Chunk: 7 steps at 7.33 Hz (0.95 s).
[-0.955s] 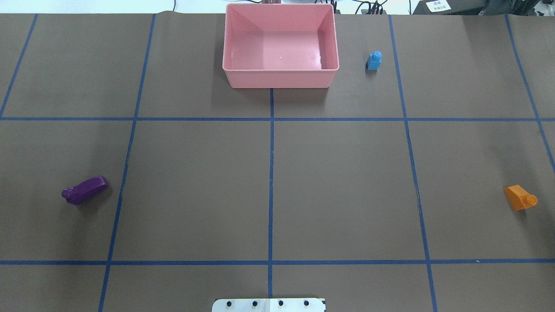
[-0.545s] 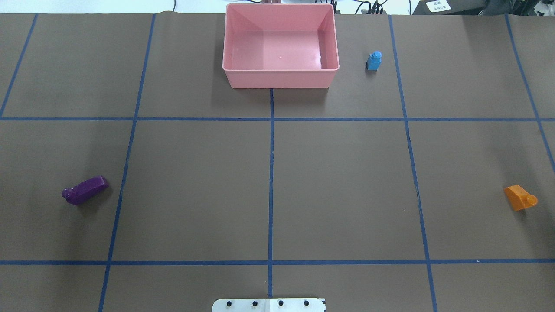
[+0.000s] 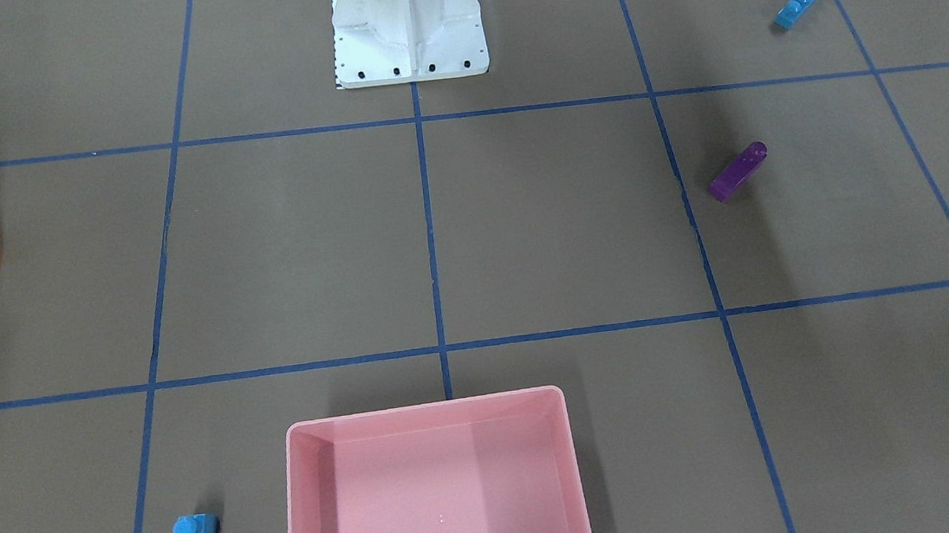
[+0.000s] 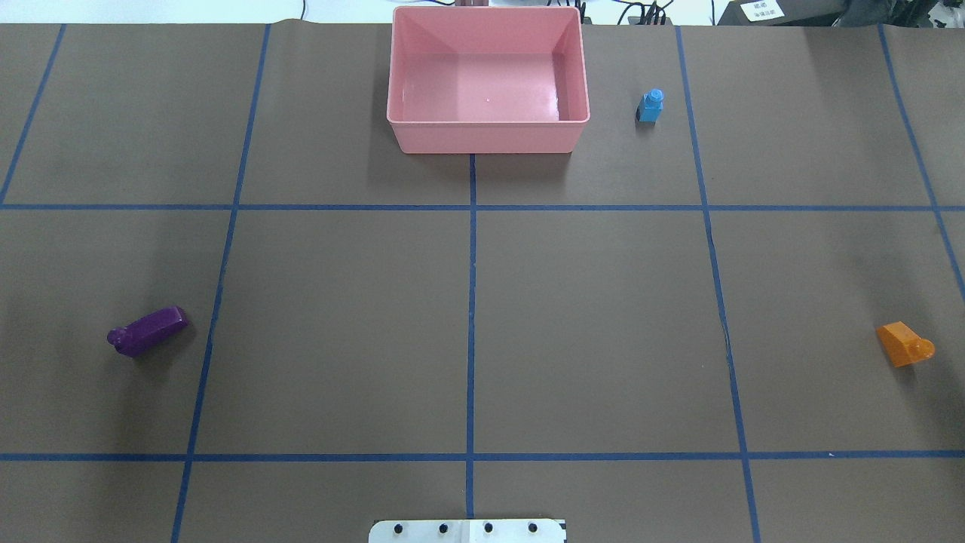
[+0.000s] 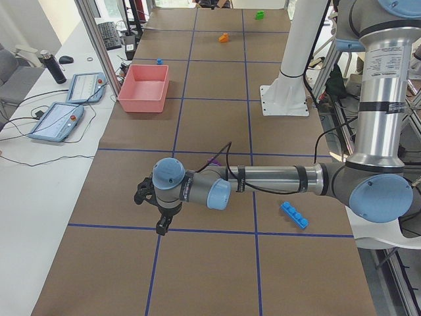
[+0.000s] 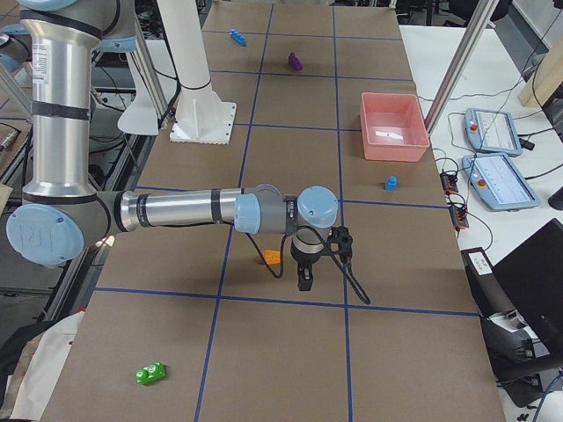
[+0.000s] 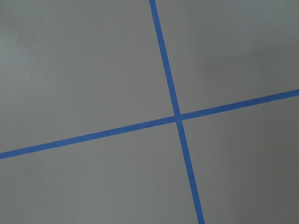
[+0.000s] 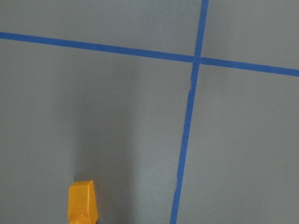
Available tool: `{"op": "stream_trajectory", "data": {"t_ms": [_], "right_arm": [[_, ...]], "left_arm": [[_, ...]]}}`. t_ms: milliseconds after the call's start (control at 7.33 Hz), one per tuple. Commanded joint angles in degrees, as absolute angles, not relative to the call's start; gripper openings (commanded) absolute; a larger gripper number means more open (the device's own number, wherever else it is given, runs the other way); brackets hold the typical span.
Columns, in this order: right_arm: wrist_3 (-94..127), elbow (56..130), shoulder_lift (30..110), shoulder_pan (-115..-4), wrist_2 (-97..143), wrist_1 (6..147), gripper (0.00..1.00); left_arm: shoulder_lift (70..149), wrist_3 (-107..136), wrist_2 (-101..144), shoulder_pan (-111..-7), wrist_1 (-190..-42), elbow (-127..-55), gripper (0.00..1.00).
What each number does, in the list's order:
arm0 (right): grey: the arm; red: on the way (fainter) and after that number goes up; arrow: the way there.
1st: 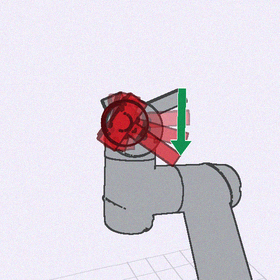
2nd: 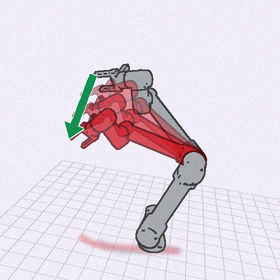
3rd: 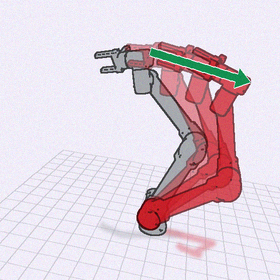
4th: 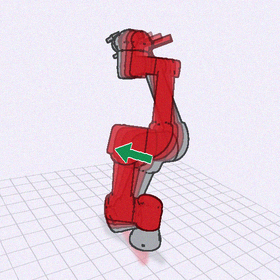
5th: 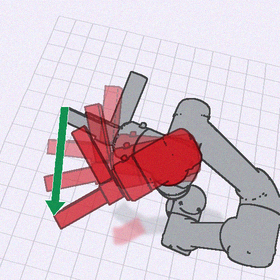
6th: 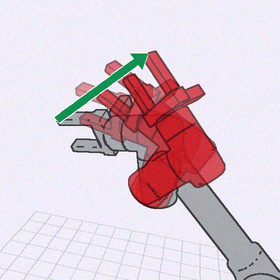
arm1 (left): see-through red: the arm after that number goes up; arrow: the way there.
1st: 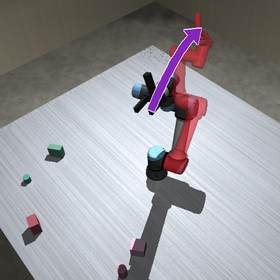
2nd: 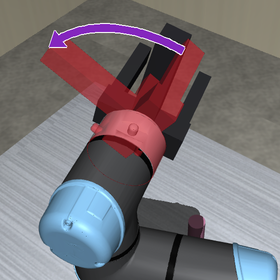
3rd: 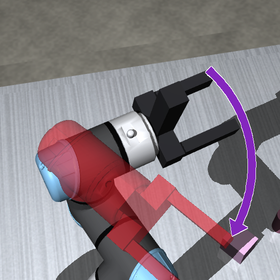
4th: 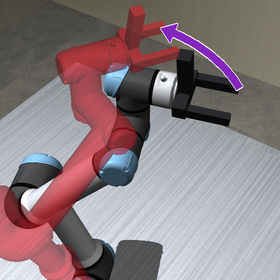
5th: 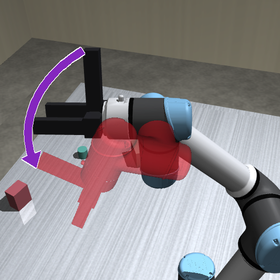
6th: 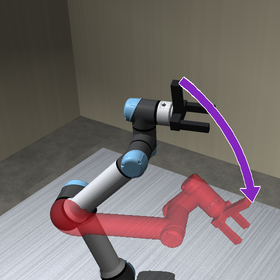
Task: Put all blocks into box
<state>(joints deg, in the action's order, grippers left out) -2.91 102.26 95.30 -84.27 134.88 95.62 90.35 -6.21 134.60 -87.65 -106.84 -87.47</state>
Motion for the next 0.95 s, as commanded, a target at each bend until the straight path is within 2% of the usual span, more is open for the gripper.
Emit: {"op": "stream_trajectory", "data": {"t_ms": [0,136,409,682,818], "right_arm": [[-2.7,104.3,96.7,-80.1,134.7,92.0,1.0],[-2.5,107.3,99.5,-79.9,134.7,91.7,1.0],[-0.4,106.8,101.6,-80.1,134.3,92.1,1.0],[0.1,108.4,108.3,-80.9,136.9,91.0,1.0],[-2.1,108.5,113.1,-80.9,133.6,85.2,1.0]], "left_arm": [[90.1,-5.8,134.7,-86.5,-110.1,-87.5,1.0],[90.1,-5.7,134.7,-86.5,-110.1,-87.5,1.0],[90.2,-6.0,134.3,-86.4,-110.1,-87.6,1.0],[90.2,-6.0,134.2,-86.4,-110.2,-88.1,1.0],[90.1,-6.0,134.2,-86.4,-110.2,-88.2,1.0]]}}
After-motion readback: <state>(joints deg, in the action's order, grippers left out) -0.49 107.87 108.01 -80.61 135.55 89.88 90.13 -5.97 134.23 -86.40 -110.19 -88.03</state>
